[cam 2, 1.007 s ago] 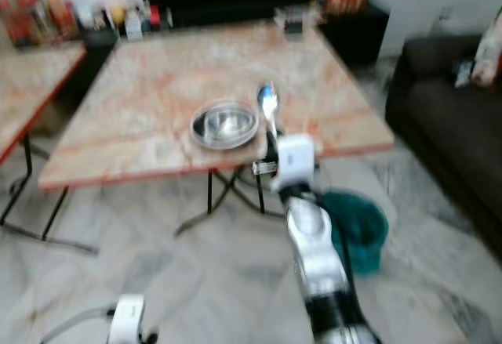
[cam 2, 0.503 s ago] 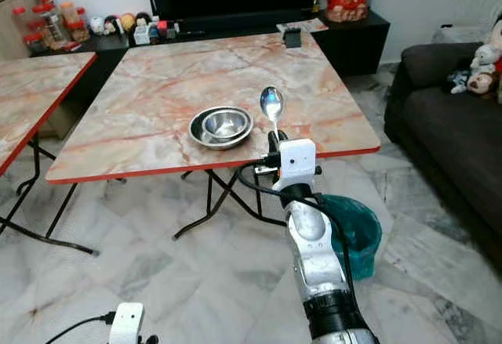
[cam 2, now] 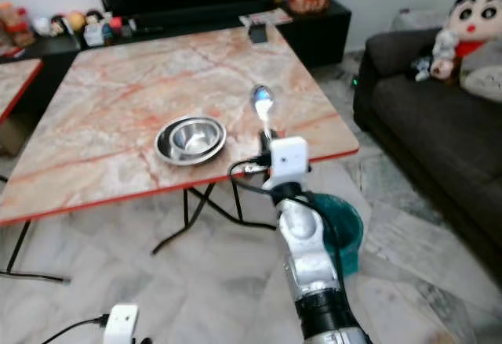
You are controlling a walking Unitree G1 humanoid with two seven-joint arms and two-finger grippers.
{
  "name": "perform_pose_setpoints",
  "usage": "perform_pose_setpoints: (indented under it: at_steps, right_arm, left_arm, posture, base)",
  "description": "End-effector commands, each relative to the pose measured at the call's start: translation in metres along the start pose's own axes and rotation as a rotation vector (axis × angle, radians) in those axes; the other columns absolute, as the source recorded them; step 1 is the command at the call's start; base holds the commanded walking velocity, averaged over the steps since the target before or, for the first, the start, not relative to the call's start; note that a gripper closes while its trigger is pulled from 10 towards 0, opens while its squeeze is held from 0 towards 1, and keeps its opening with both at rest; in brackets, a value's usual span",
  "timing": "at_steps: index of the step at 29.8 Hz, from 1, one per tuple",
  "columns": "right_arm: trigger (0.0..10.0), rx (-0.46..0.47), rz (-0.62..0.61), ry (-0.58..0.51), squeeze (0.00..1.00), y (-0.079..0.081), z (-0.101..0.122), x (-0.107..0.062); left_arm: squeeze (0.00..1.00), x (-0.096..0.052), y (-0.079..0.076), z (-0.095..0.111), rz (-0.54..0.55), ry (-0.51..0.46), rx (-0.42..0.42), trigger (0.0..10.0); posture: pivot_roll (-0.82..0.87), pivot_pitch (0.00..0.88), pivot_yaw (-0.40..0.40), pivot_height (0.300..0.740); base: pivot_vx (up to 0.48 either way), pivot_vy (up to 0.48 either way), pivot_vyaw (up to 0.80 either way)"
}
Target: Setting the table
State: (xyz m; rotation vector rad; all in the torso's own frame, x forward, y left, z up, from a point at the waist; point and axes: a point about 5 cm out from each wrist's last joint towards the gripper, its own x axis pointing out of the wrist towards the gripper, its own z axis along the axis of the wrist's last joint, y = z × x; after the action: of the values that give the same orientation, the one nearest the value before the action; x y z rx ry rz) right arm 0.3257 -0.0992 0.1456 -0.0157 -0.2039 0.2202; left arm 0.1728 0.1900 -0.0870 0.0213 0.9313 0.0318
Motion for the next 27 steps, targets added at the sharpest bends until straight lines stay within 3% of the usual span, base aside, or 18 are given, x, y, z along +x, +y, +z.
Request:
perform_pose_setpoints:
  at_steps: [1,6,26,27]
  right_arm:
    - [10.0,-0.001,-0.023,-0.013,0.0,-0.0081,0.004,0.0005]
    - [10.0,-0.013,0.008,-0.037,0.0,-0.0042,0.0077,0.0007]
    - [10.0,0.02,0.014,-0.01,0.0,-0.0034,0.0037,-0.0013]
    - [10.0,0.062,-0.003,-0.006,0.0,-0.0052,0.0044,-0.0022]
  left_arm:
    - [0.0,0.0009,-0.0082,0.0009,-0.016,0.0,-0.009,10.0]
    - [0.0,0.0009,-0.0082,0.0008,-0.017,0.001,-0.011,10.0]
    - [0.0,0.0011,-0.0081,0.0017,-0.018,-0.001,-0.008,10.0]
    - [0.0,0.0011,-0.0088,0.0012,-0.021,0.003,-0.012,10.0]
  posture:
    - [-0.14,0.0,0.072,0.74]
    - [-0.14,0.0,0.07,0.74]
    - [-0.14,0.0,0.075,0.74]
    - [-0.14,0.0,0.076,0.74]
  base:
    - [0.36,0.0,0.0]
    - [0.353,0.0,0.76]
    - [0.345,0.0,0.0]
    - [0.0,0.0,0.0]
